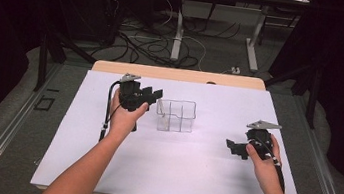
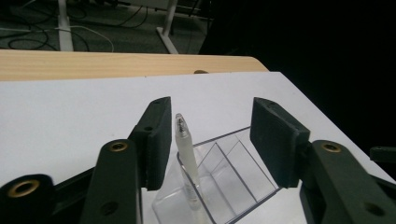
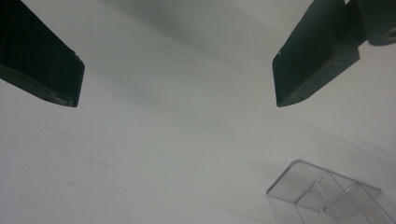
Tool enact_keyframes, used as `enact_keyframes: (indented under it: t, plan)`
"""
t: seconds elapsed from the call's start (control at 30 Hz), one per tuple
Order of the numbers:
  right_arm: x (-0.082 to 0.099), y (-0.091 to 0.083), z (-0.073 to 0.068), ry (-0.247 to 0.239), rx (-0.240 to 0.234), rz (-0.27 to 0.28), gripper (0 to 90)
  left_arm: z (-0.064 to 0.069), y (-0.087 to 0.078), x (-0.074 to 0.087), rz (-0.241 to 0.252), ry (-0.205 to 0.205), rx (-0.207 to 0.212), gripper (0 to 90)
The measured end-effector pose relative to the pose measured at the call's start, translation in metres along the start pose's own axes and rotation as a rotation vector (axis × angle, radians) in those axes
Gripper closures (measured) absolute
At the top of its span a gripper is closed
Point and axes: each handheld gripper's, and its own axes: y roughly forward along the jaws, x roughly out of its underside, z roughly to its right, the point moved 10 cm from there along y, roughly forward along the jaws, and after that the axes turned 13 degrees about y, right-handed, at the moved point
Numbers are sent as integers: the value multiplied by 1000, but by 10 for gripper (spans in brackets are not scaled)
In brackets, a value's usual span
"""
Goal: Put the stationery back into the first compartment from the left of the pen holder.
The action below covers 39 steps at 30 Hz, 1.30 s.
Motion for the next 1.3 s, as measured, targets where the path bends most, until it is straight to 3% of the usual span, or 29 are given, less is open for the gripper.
enact_keyframes:
  t: [0.27,0.4,0.6,0.77,0.97,1.3]
  plan:
    - [0,-1,0,2,-1,1,21,-9,-13,4,-1,66,-27,384]
    - [0,-1,0,1,0,1,22,-15,-22,5,1,84,-22,324]
    - [-1,-1,1,4,2,3,21,-30,-40,8,-14,124,-54,246]
    - [-1,-1,1,5,1,4,22,-45,-53,15,-48,173,-90,235]
    - [-1,-1,1,8,4,4,22,-65,-66,31,-75,158,-130,224]
    - [0,-1,4,8,10,3,22,-93,-81,55,-107,98,-197,151]
